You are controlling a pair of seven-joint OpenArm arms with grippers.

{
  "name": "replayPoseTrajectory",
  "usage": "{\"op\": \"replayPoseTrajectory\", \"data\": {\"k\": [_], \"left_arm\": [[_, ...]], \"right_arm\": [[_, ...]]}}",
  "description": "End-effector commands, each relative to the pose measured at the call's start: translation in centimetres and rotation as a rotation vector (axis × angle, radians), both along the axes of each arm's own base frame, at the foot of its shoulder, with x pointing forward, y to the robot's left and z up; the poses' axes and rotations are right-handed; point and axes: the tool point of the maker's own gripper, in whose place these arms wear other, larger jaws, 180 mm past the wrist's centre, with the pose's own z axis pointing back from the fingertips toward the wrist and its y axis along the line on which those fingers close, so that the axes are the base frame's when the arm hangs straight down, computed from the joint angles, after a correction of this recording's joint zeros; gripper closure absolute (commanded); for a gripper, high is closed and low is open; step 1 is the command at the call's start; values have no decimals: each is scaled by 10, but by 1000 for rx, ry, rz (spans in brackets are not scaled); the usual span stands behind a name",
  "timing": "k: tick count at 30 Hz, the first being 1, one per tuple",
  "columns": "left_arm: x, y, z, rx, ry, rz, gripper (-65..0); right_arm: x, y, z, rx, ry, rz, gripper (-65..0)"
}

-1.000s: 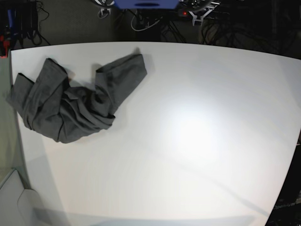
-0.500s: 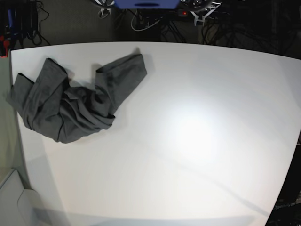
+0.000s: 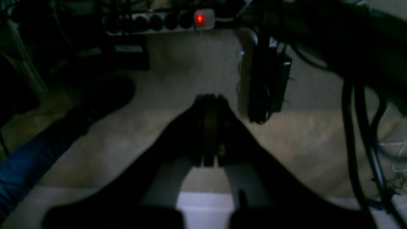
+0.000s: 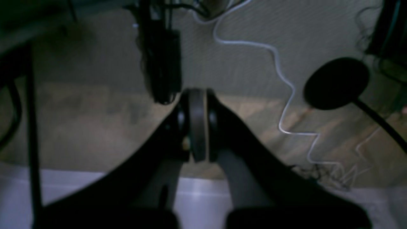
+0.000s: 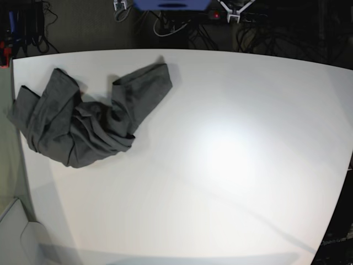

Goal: Layout the t-shirt on the table in an organized manner, then fold the t-shirt properly

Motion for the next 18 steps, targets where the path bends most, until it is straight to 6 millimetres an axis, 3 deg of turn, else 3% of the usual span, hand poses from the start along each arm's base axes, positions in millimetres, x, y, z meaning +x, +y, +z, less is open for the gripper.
{"op": "replayPoseTrajectory", "data": {"k": [1,8,12,18], "left_arm": [[-1,10,4,17,-30,-9,-2],[15,19,50,18,-214,-44,-2],[41,16,89,12,-267,-75,-2],[73,4,148,-9,-369,-106,-2]], "right_arm": [[1,-5,6,-3,-28,3,0],[11,-19,53,-17,-178,30,0],[24,-28,82,-26,-263,59,0],[49,-24,134,-16,-365,87,0]]}}
